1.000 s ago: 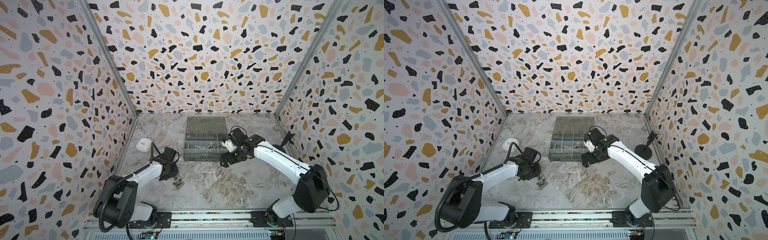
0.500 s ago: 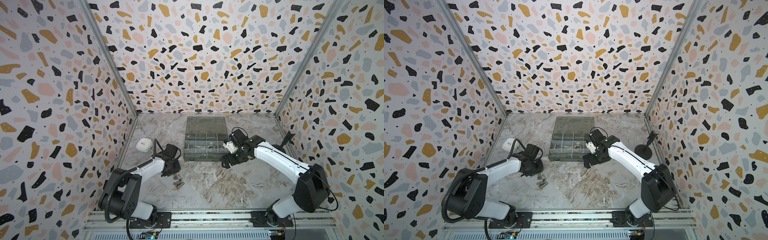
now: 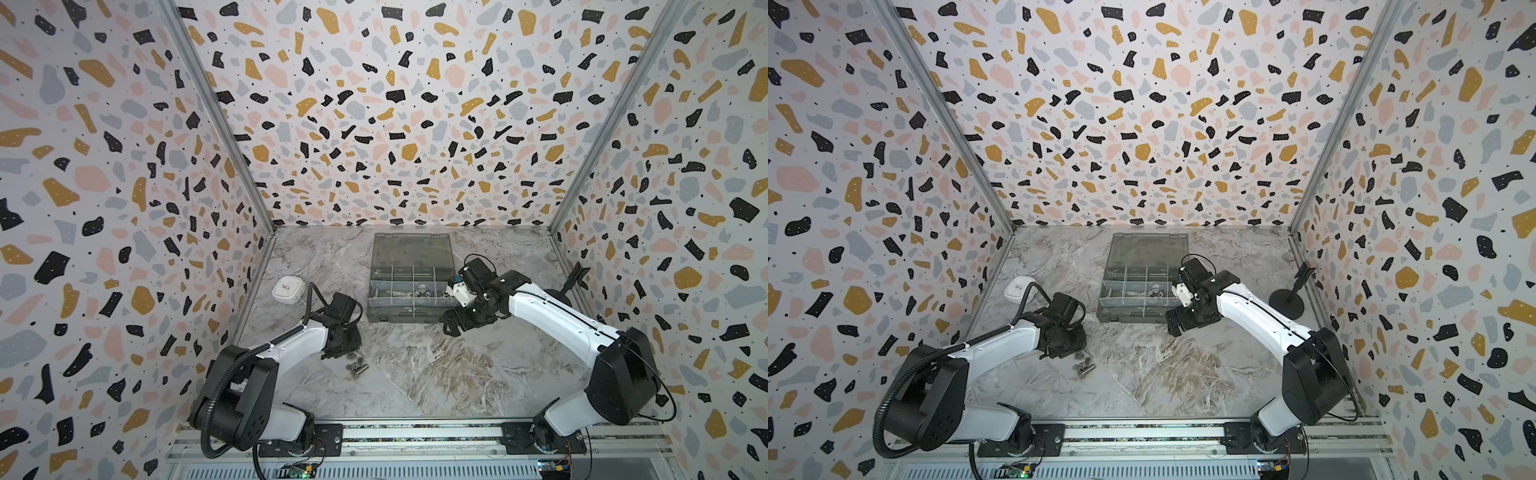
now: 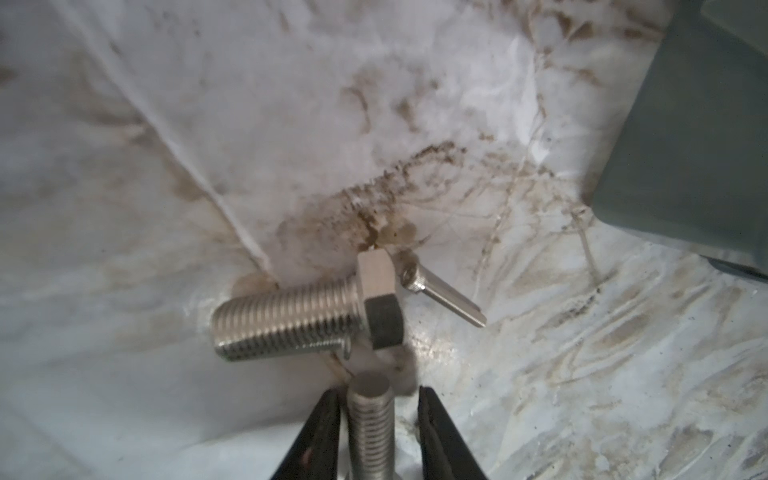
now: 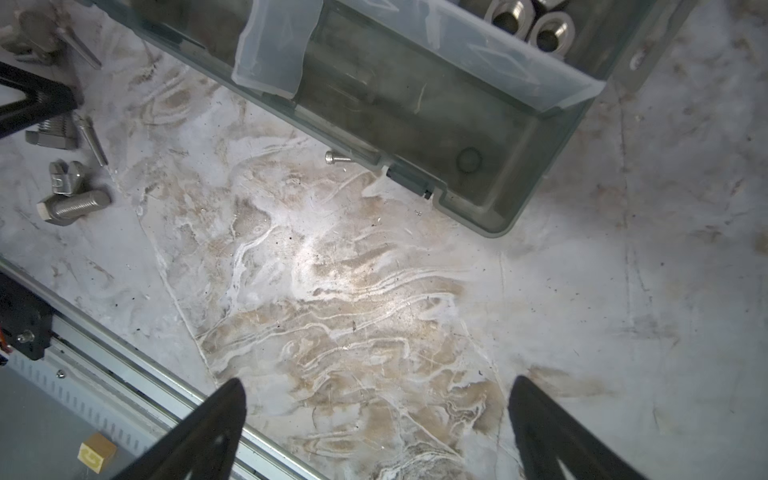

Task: Sort the screws and nuts into containers
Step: 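Close the left gripper on another hex bolt and lift it upright, then carry the hex bolt over the bolt compartment and release it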

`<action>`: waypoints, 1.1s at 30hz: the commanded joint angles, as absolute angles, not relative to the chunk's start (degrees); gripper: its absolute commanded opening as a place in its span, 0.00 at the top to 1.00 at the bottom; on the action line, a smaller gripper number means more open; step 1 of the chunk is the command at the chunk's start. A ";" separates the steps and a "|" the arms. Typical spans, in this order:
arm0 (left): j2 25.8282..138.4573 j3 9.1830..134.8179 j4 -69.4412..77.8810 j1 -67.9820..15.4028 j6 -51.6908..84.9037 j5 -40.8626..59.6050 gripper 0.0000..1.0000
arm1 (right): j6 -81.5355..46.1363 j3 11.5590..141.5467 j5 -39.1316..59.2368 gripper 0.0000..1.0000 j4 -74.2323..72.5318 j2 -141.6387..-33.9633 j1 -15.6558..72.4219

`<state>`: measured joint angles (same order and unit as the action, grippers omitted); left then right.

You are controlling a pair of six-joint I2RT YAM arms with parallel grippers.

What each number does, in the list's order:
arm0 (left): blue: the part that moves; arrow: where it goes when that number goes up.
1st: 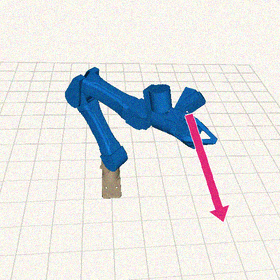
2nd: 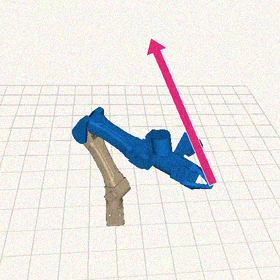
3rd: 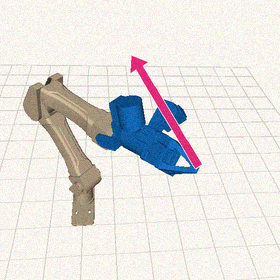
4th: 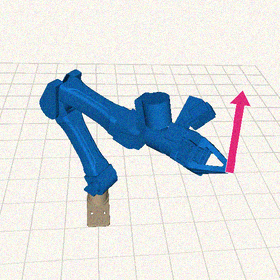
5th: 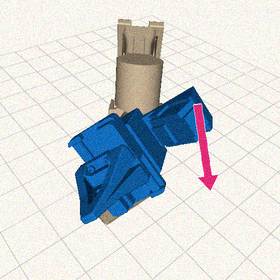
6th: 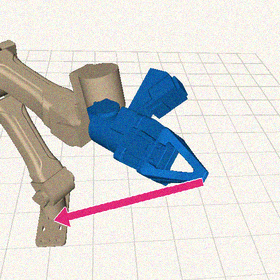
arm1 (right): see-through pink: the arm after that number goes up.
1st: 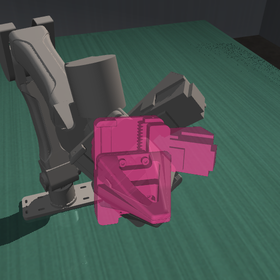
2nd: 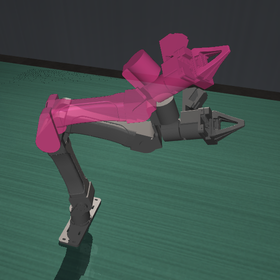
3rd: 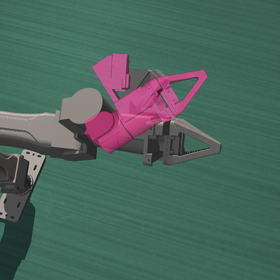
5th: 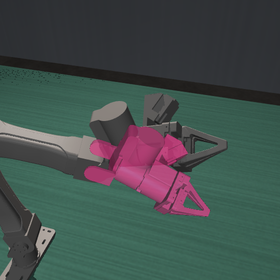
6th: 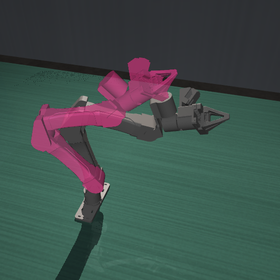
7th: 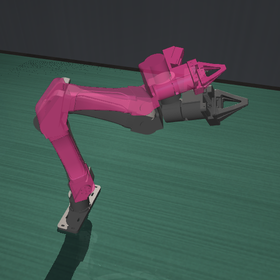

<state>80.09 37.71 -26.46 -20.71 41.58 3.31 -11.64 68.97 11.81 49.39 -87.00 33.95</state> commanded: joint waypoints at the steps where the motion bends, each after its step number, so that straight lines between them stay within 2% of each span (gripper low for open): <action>1: 82.15 36.78 -29.53 -21.06 41.10 2.81 0.71 | -11.35 68.65 11.89 0.00 50.11 -85.51 33.75; 5: 84.00 37.99 -29.58 -21.02 40.11 2.59 0.86 | -11.36 68.82 11.52 0.00 50.28 -85.13 33.66; 8: 84.12 39.44 -30.81 -21.05 39.49 2.55 0.90 | -11.39 69.07 11.33 0.00 50.45 -85.13 33.43; 17: 83.30 52.02 -41.29 -21.01 35.35 -1.03 0.92 | -11.34 70.51 11.61 0.00 50.49 -86.35 33.48; 23: 84.54 60.02 -43.60 -21.09 35.20 0.74 0.91 | -11.28 70.78 11.21 0.00 50.45 -86.40 33.12; 33: 97.13 77.84 -42.58 -22.52 33.78 1.84 0.90 | -11.37 73.00 10.62 0.00 50.89 -86.84 31.32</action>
